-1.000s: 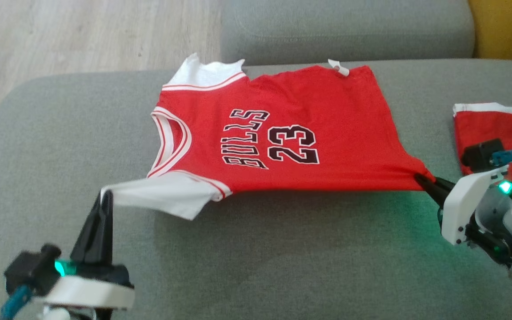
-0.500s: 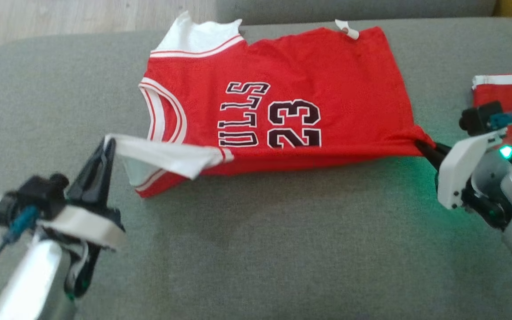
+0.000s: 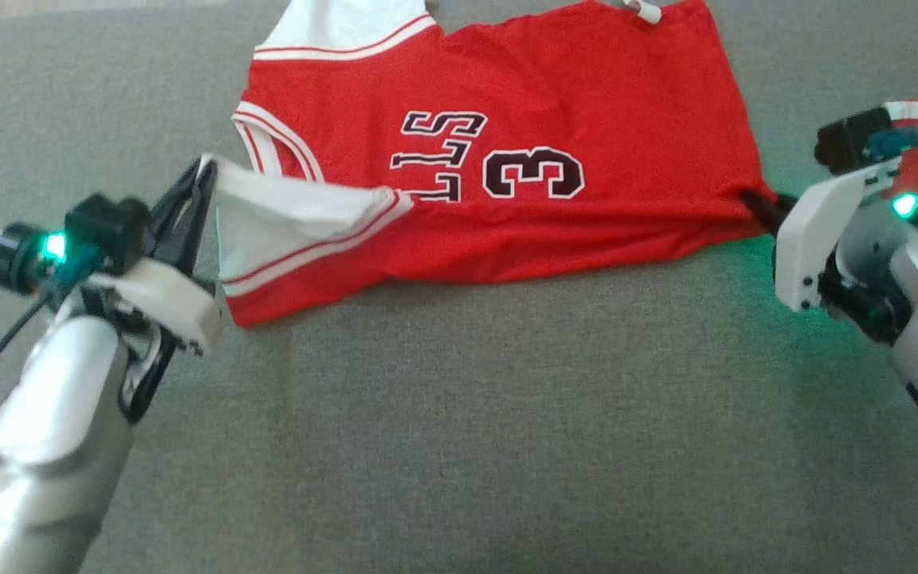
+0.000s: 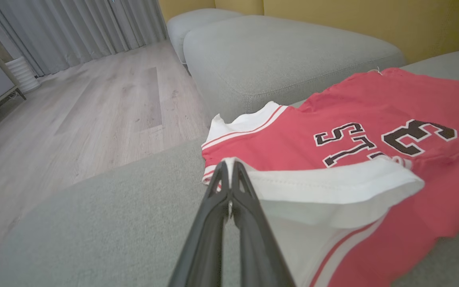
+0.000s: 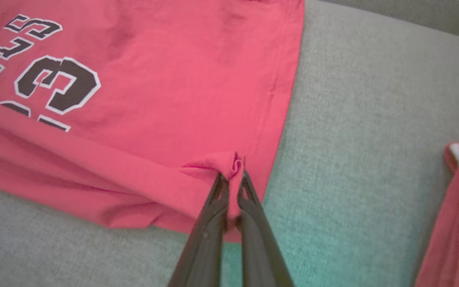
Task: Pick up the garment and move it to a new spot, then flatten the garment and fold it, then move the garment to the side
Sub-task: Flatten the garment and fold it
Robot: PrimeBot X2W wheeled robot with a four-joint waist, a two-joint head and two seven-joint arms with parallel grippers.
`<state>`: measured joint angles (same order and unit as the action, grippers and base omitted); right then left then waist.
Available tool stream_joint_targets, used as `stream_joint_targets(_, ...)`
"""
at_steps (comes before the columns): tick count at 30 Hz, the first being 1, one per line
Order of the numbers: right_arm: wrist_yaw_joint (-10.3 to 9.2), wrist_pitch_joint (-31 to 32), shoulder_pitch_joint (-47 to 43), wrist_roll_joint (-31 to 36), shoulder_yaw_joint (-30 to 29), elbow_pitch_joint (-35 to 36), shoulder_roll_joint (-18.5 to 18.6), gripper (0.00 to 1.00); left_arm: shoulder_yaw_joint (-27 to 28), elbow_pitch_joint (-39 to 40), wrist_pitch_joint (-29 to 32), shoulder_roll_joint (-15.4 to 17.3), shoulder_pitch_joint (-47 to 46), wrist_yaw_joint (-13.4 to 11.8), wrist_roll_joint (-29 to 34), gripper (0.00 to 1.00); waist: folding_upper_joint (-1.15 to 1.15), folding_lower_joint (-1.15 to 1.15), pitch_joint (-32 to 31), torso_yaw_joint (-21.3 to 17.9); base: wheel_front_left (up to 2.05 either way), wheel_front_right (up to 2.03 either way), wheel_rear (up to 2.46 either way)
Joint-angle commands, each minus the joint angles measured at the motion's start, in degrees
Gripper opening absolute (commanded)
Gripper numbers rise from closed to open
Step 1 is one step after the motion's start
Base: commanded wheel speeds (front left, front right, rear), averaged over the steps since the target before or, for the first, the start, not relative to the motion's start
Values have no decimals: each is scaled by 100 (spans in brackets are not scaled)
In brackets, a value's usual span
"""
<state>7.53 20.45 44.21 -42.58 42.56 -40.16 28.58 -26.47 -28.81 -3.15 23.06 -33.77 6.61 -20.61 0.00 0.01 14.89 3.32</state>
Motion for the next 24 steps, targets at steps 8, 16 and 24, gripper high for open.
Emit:
stream_joint_targets(8, -4, -982, 675, 473, -393, -487, -235, 100, 430, -394, -993, -237, -1191, -157, -70, 100, 0, -1, 142, -12, 0, 0, 0)
stream_joint_targets(16, -4, -2493, 628, 856, -897, -627, -436, 100, 1280, 514, -1182, -659, -680, -310, -263, 100, 0, -1, -126, -22, 0, 0, 0)
stream_joint_targets(24, -4, -3496, -203, 1454, -2109, -217, -847, 100, 2073, 1522, -1184, -1225, 940, -321, -147, 100, 0, -1, -564, -39, 0, 0, 0)
